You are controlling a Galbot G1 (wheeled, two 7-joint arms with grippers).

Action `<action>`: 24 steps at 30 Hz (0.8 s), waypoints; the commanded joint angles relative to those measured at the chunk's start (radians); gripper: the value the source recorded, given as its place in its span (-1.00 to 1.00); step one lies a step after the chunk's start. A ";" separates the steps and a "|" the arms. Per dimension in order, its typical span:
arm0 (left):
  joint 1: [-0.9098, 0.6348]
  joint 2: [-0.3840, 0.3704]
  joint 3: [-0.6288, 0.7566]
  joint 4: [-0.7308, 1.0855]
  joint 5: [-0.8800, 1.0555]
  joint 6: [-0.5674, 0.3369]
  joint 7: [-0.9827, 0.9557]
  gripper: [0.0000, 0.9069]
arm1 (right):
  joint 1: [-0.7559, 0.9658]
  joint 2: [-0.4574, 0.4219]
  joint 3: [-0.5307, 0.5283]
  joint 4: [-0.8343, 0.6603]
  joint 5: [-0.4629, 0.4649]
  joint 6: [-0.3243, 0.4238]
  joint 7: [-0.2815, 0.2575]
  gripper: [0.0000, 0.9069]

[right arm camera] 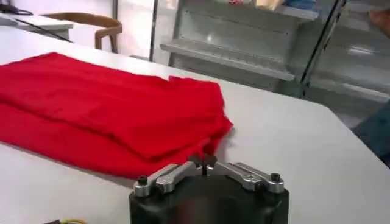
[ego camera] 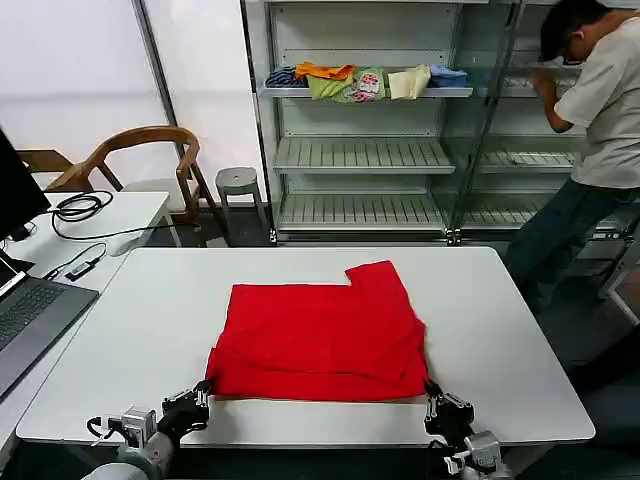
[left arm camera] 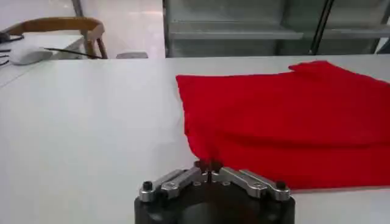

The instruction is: Fold and organize the clothes.

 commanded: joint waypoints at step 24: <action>-0.254 0.057 0.062 0.060 -0.011 -0.004 0.011 1.00 | 0.388 0.007 0.013 -0.102 0.102 -0.101 0.036 1.00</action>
